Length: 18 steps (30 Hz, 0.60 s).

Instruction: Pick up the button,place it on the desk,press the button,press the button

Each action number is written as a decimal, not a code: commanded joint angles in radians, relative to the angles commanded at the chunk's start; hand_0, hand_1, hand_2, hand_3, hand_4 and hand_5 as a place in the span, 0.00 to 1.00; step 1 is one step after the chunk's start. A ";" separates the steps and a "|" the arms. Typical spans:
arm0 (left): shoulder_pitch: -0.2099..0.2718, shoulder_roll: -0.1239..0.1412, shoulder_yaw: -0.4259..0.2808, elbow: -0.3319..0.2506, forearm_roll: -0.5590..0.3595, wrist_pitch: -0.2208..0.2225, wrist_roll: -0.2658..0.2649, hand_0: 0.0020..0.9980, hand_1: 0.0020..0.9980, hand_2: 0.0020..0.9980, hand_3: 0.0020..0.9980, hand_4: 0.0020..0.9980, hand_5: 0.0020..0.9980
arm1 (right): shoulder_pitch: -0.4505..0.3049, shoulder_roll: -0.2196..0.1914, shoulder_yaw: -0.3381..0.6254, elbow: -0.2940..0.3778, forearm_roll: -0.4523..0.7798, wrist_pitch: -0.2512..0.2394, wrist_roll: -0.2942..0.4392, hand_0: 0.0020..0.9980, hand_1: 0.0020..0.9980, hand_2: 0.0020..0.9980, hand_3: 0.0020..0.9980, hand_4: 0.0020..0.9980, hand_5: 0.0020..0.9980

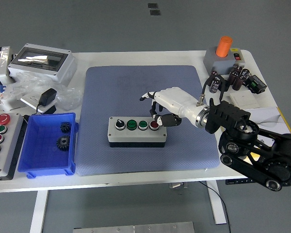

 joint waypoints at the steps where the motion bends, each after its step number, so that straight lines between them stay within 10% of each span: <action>1: 0.000 0.000 -0.001 0.000 0.000 0.000 0.000 0.74 0.74 0.59 0.59 0.52 0.21 | -0.002 0.004 -0.003 -0.001 -0.003 0.009 -0.006 1.00 1.00 1.00 1.00 0.99 0.48; 11: -0.001 -0.001 -0.002 0.000 0.001 -0.001 0.001 0.74 0.74 0.59 0.59 0.52 0.20 | -0.005 0.025 -0.035 0.004 0.047 0.078 -0.046 1.00 1.00 1.00 1.00 1.00 0.40; 18: -0.002 -0.001 -0.004 0.000 0.004 -0.003 0.000 0.74 0.74 0.59 0.59 0.51 0.20 | 0.006 0.061 -0.110 -0.058 0.044 0.021 -0.065 1.00 1.00 1.00 1.00 1.00 0.42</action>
